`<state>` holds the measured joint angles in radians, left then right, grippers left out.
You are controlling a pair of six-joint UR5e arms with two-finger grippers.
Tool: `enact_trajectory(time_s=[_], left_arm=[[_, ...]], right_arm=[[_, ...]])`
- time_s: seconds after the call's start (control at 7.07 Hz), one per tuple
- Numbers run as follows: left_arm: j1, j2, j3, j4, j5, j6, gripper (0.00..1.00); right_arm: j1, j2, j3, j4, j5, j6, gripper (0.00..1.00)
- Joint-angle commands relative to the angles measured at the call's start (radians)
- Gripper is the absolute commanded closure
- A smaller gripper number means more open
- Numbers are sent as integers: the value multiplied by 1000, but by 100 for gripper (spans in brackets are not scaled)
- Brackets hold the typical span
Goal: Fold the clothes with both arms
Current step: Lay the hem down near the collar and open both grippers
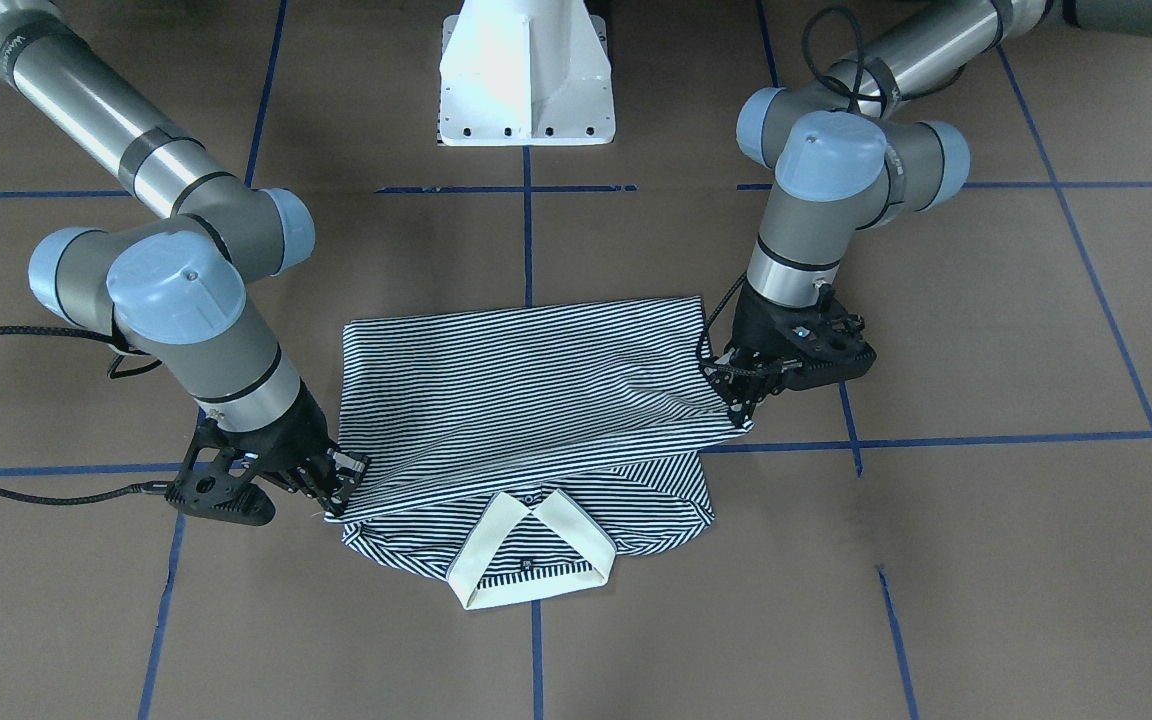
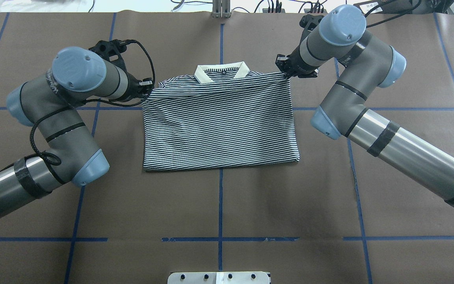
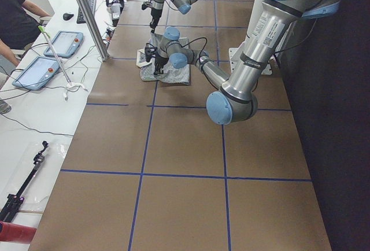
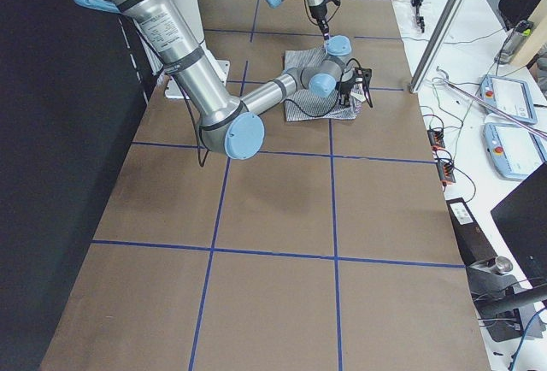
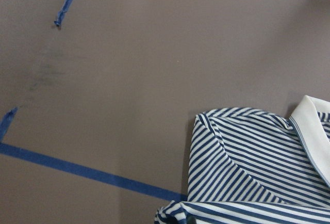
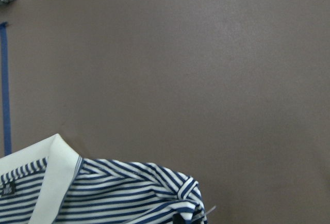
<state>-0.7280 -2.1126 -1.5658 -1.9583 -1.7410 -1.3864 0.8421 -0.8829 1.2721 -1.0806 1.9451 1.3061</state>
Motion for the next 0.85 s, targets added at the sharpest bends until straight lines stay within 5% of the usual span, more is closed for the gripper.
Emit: enact_trajectory(time_s=[0.0,0.71], left_arm=[[-13,-20,67,-33,0,4,100],[-37,-99,127,-31,0,-2,100]], right_arm=[[26,13,-46,11,5,-2,100],[14,50,-43,11,5,-2,100]])
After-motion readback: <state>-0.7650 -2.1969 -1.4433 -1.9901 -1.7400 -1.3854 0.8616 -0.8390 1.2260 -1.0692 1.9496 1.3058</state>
